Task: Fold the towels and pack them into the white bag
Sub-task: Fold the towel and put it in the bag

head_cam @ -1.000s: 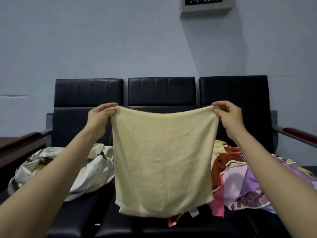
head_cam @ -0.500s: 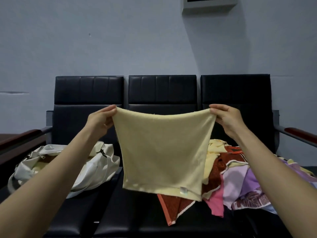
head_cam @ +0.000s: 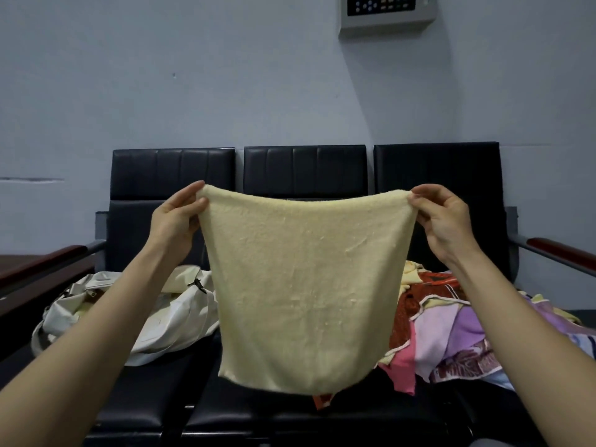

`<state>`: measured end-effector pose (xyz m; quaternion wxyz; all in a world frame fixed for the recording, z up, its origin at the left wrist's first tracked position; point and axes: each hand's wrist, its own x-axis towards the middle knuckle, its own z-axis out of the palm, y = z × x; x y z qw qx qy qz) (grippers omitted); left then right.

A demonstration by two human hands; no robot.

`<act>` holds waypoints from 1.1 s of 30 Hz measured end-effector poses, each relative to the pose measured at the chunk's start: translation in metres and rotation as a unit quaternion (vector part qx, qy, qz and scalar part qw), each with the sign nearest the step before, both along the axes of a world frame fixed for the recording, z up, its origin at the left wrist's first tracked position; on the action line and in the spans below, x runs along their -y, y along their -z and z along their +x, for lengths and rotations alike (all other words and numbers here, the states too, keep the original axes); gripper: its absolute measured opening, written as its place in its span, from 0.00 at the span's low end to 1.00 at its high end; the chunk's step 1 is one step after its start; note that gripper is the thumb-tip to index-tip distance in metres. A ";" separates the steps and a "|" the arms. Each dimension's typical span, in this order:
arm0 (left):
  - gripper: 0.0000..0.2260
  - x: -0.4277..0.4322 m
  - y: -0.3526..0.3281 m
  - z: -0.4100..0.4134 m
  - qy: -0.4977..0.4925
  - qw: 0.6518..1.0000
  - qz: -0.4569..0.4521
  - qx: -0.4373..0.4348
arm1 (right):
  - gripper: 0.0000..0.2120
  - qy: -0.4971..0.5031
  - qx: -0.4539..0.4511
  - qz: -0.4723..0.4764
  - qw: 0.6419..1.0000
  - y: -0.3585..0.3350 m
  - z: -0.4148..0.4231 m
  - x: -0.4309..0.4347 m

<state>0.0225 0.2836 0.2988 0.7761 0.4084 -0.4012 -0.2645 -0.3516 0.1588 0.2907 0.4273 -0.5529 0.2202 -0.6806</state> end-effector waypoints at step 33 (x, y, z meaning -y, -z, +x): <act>0.09 0.083 0.222 0.039 -0.010 0.895 0.445 -0.006 | 0.10 -0.116 -0.295 0.300 0.900 0.218 0.005 0.063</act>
